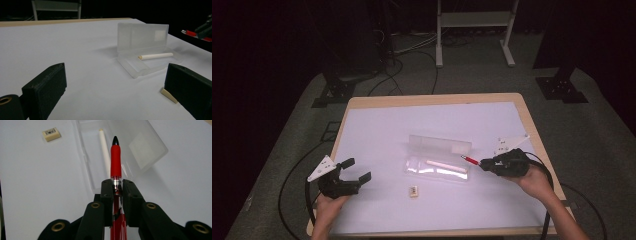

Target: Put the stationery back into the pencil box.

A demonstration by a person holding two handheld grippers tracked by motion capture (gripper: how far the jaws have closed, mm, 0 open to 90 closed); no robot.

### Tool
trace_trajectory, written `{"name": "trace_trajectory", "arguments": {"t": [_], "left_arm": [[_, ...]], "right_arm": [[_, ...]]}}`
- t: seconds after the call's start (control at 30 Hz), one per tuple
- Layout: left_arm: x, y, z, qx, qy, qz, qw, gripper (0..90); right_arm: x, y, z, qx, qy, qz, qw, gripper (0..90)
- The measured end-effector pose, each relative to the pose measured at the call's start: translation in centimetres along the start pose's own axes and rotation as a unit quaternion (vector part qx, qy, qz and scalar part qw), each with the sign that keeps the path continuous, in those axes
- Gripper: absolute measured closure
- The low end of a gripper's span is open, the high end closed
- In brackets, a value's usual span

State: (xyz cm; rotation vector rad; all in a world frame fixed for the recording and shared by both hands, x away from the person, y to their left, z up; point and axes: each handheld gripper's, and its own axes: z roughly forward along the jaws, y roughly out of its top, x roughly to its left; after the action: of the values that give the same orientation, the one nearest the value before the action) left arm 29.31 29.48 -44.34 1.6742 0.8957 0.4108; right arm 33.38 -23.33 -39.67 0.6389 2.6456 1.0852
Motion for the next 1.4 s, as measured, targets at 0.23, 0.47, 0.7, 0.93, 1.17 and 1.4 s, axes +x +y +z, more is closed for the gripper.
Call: {"name": "trace_trajectory", "arguments": {"t": [0.23,0.47,0.7,0.93,1.17,1.4], "left_arm": [[0.0,0.0,0.0,-0.001,0.0,0.0,1.0,3.6],[0.0,0.0,-0.2,-0.004,0.001,-0.003,1.0,3.5],[0.1,0.1,-0.2,-0.004,0.001,-0.002,1.0,3.6],[0.1,0.1,-0.2,-0.007,0.001,-0.001,1.0,3.6],[0.1,0.1,-0.3,-0.008,0.002,-0.003,1.0,3.6],[0.1,0.1,-0.3,-0.007,0.002,-0.002,1.0,3.5]], "right_arm": [[0.4,1.3,0.6,0.0,0.01,-0.015,0.9998,78.8],[0.8,2.4,1.6,0.0,0.021,-0.03,0.9993,78.8],[1.2,3.5,2.4,0.0,0.03,-0.044,0.9986,78.8],[1.5,4.4,3.4,0.003,0.04,-0.052,0.9979,78.8],[1.6,5.1,3.9,0.003,0.045,-0.058,0.9973,78.8],[1.8,5.7,4.3,0.004,0.049,-0.064,0.9968,78.8]]}}
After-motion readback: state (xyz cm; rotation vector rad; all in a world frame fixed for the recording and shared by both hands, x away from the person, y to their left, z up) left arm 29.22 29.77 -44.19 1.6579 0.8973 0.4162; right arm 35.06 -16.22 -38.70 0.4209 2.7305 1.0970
